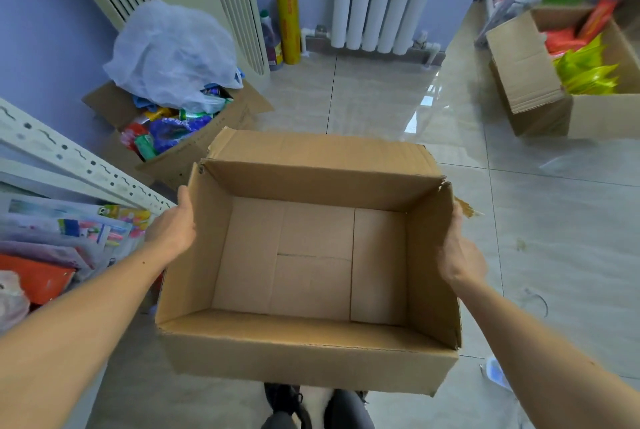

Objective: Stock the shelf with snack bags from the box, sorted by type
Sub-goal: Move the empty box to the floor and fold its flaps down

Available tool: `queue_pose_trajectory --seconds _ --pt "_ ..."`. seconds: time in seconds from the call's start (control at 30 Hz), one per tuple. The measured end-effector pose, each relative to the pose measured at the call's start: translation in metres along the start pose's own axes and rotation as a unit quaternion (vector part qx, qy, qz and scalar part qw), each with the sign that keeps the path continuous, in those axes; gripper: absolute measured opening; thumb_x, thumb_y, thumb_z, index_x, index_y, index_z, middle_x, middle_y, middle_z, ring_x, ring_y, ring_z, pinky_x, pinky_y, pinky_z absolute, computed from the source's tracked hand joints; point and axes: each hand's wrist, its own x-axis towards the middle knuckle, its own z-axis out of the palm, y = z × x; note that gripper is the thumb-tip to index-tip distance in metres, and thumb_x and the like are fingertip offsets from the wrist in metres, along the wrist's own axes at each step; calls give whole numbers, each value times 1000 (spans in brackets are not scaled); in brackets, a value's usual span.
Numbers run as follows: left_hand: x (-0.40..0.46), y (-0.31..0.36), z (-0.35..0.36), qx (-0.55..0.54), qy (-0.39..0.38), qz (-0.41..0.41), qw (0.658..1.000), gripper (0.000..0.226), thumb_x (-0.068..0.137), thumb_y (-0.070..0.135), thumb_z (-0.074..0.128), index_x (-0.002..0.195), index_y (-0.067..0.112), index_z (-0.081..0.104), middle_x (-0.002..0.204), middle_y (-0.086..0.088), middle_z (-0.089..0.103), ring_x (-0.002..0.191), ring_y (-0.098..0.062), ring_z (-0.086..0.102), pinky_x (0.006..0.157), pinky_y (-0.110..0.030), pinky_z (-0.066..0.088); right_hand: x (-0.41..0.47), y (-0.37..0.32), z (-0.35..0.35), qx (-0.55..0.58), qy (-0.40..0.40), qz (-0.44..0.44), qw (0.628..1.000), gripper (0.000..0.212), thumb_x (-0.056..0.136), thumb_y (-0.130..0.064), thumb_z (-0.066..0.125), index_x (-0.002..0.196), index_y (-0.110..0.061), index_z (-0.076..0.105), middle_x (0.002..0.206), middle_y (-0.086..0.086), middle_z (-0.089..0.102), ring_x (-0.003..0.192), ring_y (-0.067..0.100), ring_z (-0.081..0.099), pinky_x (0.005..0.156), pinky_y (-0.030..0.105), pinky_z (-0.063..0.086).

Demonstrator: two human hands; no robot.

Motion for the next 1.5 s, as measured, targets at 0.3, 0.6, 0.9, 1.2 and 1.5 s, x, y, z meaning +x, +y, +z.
queue_pose_trajectory --seconds 0.3,0.6,0.9,1.2,1.5 --pt "-32 65 -32 18 7 -32 999 43 92 14 57 118 6 24 87 -17 60 73 -31 59 64 -41 50 27 46 -66 -11 -6 -33 999 100 93 -6 52 149 -32 -27 79 9 60 71 26 60 65 37 47" --pt "-58 160 -41 4 14 -66 998 44 91 13 59 115 4 23 90 -20 59 76 -32 59 65 -40 48 106 101 -142 -22 -15 -93 995 99 91 -1 48 149 -29 -26 89 13 65 82 30 64 75 40 49" --pt "-11 244 -60 -8 -6 -83 997 40 90 13 60 104 8 22 99 -23 60 81 -35 61 64 -39 47 204 107 -189 -38 -20 -102 994 101 89 2 48 149 -29 -27 81 10 59 77 27 62 71 38 49" --pt "126 318 -118 -20 -36 -85 996 75 93 16 56 147 8 4 98 -15 65 75 -26 64 63 -38 53 337 57 -228 -25 -33 -74 996 95 93 -3 46 150 -29 -25 87 8 53 78 26 56 70 34 39" --pt "275 388 -163 -4 -41 -51 998 72 93 10 54 147 5 7 86 -15 61 70 -27 61 62 -37 52 477 0 -247 -24 -34 -48 998 97 92 -2 46 150 -30 -25 91 10 58 88 28 62 76 37 45"
